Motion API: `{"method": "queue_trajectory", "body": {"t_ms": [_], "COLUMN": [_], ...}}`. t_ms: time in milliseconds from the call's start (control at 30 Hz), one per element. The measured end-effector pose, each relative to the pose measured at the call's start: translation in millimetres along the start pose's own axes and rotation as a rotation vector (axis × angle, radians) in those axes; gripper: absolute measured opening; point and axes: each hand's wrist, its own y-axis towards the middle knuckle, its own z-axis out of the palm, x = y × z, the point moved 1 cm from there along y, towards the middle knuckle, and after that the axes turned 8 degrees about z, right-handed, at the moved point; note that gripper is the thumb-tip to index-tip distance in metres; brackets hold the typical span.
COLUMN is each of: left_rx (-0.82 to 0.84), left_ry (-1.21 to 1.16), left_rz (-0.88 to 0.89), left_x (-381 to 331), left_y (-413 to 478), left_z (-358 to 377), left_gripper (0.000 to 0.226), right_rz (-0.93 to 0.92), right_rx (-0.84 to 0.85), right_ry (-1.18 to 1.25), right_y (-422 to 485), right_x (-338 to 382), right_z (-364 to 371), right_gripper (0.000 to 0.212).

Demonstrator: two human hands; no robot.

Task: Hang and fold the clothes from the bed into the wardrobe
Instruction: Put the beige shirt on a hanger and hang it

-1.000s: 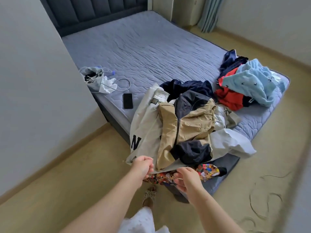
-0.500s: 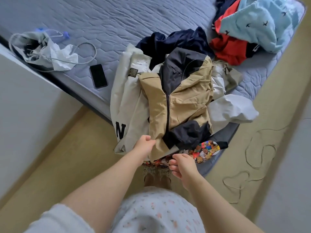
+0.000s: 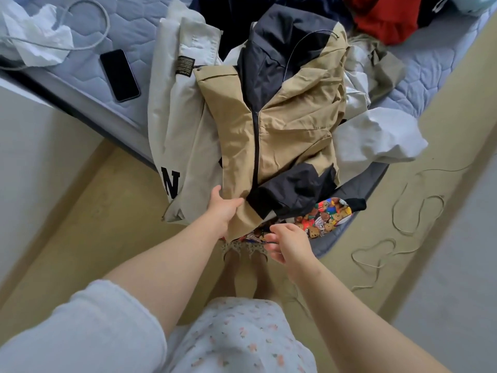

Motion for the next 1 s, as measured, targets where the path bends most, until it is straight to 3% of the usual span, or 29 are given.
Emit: {"method": "queue_trajectory", "body": {"t_ms": [100,233,333,467,767,933,1000], "left_rx": [0.009,0.037,-0.073,-0.048,0.044,0.091,0.105], "left_ry": [0.04,0.131,0.033,-0.064,-0.274,-0.454,-0.475], "left_rz": [0.09,0.286,0.343,0.474,0.785,0.911,0.913], "left_x": [-5,-25,-56,-110,-187,-206,-206], "left_y": [-14,-46,-78,-132,-258,-300,-305], "left_z": [-7,-25,-42,-59,-116,-120,-110], "left_gripper": [0.064,0.042,0.04,0.042,0.038,0.032,0.028], "right_rz": [0.027,-0.075,-0.138,-0.249,-0.86,-1.16,-1.224], "right_rx": [0.013,-0.023,-0.016,0.025,0.076,0.416,0.41], "right_ry": [0.054,0.032,0.066,0.068,-0.067,-0.073,-0.216], "right_y": [-6,-25,-48,-93,-213,-249,-249], "right_x": [2,6,16,43,95,92,88], "right_z": [-5,-10,-6,9,27,31,34], "right_gripper": [0.021,0.009,0.01,0.011,0.036,0.05,0.058]}}
